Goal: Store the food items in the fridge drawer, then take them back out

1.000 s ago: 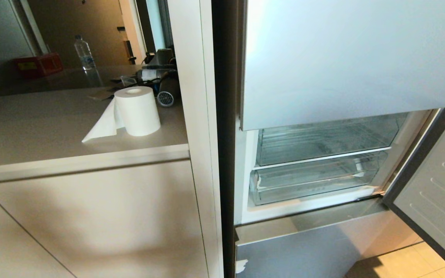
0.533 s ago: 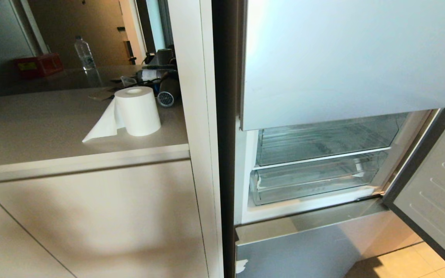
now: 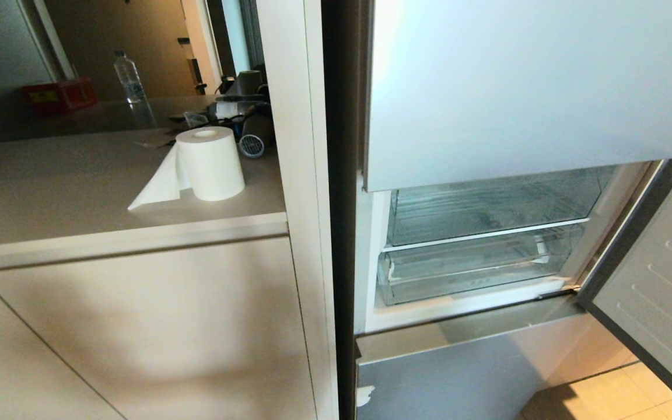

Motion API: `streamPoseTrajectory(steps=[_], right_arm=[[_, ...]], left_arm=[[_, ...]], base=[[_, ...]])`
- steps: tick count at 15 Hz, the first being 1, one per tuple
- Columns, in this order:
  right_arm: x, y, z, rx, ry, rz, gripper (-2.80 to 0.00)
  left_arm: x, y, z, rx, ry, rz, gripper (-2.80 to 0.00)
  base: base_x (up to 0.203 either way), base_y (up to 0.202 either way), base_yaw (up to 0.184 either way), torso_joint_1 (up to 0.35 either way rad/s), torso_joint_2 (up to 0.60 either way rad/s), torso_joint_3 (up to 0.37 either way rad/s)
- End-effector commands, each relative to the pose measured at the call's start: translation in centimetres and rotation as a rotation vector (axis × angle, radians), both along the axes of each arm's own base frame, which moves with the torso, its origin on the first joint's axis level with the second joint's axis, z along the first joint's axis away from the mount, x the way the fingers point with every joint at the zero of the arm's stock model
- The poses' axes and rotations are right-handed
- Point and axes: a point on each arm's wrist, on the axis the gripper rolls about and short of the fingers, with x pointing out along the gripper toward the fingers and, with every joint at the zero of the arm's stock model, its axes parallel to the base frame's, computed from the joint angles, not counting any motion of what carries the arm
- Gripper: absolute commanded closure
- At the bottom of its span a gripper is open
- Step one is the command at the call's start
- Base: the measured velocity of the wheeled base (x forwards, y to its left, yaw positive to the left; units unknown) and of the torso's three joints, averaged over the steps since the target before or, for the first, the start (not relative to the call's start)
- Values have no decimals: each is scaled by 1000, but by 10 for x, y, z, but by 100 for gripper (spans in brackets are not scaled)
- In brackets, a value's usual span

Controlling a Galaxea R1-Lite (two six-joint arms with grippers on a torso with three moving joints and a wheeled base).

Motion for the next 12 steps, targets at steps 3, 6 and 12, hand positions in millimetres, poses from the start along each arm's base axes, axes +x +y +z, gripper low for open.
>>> streamPoseTrajectory(steps=[3,6,12], right_arm=[[0,0,0,0,1,0,0],[0,0,0,0,1,0,0],[0,0,0,0,1,0,0]], left_arm=[[0,0,0,0,3,1,0],[0,0,0,0,3,-1,0],[0,0,0,0,2,-1,0]], base=[[-196,0,2,-7,-1,3],[-194,0,1,2,2,6],[-195,0,1,1,3,4]])
